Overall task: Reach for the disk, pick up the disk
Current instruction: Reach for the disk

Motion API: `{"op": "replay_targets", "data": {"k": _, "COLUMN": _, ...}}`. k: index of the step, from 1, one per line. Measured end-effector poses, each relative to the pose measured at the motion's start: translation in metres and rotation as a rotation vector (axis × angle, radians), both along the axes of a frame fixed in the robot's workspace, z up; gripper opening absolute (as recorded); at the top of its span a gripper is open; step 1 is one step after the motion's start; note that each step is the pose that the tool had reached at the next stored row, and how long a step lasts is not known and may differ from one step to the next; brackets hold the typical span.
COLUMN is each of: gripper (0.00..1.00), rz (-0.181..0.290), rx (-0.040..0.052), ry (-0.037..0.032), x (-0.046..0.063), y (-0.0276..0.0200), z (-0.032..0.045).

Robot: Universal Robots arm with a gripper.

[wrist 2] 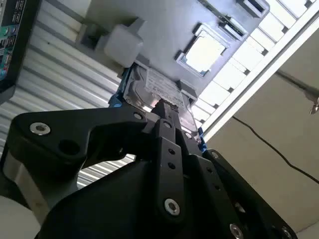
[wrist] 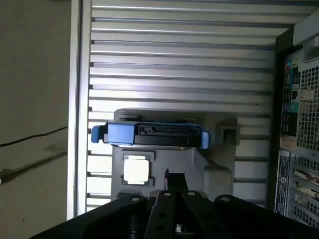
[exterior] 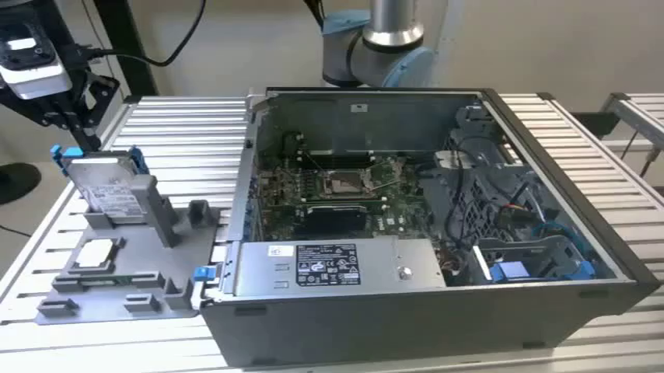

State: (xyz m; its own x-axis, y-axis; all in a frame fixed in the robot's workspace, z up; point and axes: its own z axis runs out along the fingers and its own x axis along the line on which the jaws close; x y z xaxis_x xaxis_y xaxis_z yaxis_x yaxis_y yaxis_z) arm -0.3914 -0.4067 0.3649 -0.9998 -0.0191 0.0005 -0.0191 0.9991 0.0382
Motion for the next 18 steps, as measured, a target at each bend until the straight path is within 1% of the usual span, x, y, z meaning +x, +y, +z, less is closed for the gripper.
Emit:
{"op": "replay_targets", "data": {"k": 14, "gripper": 0.0, "rz": 0.0, "rx": 0.0, "ry": 0.0, "x": 0.0, "y": 0.0004, "z": 0.0}}
{"op": "replay_targets", "data": {"k": 15, "gripper": 0.0, "rz": 0.0, "rx": -0.0002, "ry": 0.0001, "x": -0.0001, "y": 0.0014, "z": 0.0001}}
{"op": "replay_targets", "data": {"k": 18, "gripper": 0.0, "rz": 0.0, "rx": 0.0, "ry": 0.0001, "x": -0.0003, "y": 0.0077, "z": 0.0}}
